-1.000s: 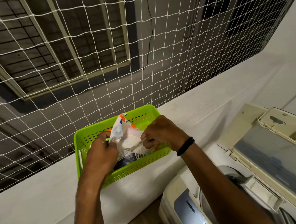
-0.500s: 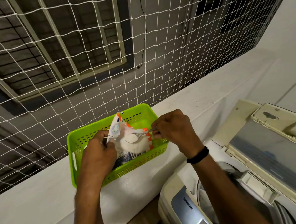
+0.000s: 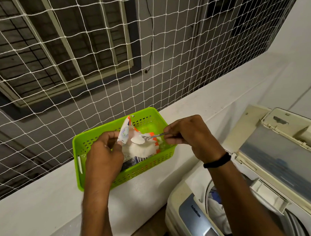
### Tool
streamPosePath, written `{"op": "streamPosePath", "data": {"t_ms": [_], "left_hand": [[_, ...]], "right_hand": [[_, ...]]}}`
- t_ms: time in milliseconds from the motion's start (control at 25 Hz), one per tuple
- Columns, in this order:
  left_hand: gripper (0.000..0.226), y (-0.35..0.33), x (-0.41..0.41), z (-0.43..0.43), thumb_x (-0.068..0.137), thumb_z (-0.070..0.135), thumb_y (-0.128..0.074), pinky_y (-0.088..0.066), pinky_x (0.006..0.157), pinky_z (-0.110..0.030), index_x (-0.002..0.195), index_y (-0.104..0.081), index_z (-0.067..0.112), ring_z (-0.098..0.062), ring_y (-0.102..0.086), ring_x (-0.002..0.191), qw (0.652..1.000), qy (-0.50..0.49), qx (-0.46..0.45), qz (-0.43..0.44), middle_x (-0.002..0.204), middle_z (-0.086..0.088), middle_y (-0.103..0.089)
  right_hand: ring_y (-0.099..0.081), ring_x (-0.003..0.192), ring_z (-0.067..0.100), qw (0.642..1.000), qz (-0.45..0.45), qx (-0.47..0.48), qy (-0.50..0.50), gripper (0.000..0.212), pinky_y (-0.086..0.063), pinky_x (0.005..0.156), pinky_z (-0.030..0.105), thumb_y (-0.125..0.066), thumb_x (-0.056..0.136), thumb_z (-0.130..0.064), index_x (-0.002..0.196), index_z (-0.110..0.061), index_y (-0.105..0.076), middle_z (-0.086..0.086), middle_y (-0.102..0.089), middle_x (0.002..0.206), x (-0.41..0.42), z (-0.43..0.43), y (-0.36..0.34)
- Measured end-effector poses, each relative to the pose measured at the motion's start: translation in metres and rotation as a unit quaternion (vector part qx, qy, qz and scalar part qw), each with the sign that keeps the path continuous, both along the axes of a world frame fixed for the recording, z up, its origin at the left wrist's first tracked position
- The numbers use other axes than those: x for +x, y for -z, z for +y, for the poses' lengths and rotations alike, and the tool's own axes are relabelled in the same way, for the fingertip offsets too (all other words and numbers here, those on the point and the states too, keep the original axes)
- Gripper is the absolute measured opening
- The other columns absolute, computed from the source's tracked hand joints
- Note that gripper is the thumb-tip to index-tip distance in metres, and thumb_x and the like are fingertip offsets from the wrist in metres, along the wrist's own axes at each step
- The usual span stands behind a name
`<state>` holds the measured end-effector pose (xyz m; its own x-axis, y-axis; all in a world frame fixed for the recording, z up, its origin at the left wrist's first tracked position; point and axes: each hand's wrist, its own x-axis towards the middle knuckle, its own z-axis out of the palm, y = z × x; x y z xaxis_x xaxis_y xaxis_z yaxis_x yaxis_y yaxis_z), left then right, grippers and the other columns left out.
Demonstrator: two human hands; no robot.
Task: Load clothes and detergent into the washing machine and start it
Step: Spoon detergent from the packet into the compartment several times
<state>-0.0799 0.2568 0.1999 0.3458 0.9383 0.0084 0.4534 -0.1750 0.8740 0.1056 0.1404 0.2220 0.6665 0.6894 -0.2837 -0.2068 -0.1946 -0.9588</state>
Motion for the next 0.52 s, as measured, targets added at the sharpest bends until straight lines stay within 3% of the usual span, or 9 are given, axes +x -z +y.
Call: {"op": "streamPosePath", "data": {"t_ms": [200, 400, 520], "left_hand": [[0.025, -0.012, 0.01, -0.011, 0.09, 0.014, -0.063, -0.054, 0.094, -0.042, 0.104, -0.065, 0.035, -0.014, -0.067, 0.102, 0.994, -0.026, 0.049, -0.097, 0.103, 0.01, -0.071], [0.02, -0.027, 0.044, -0.045, 0.091, 0.012, -0.063, -0.052, 0.087, -0.025, 0.103, -0.066, 0.027, -0.011, -0.068, 0.098, 0.97, -0.001, 0.104, -0.22, 0.099, 0.013, -0.07], [0.018, -0.022, 0.076, -0.08, 0.092, 0.009, -0.061, -0.054, 0.085, -0.027, 0.104, -0.066, 0.021, -0.011, -0.068, 0.097, 0.955, 0.05, 0.085, -0.281, 0.101, 0.009, -0.071]], "right_hand": [[-0.071, 0.057, 0.022, 0.998, 0.048, 0.039, 0.016, 0.018, -0.061, 0.058, 0.026, -0.051, 0.089, 0.013, 0.093, 0.019, -0.067, 0.019, -0.07, 0.065, 0.006, -0.027, 0.0], [-0.073, 0.069, 0.03, 0.994, 0.064, 0.034, 0.079, 0.021, -0.062, 0.065, 0.029, -0.049, 0.089, 0.011, 0.091, 0.017, -0.069, 0.03, -0.071, 0.082, 0.015, -0.074, -0.002], [-0.073, 0.075, 0.033, 0.985, 0.078, 0.033, 0.148, 0.02, -0.062, 0.068, 0.031, -0.051, 0.087, 0.012, 0.09, 0.015, -0.071, 0.032, -0.071, 0.087, 0.022, -0.118, 0.005]]}}
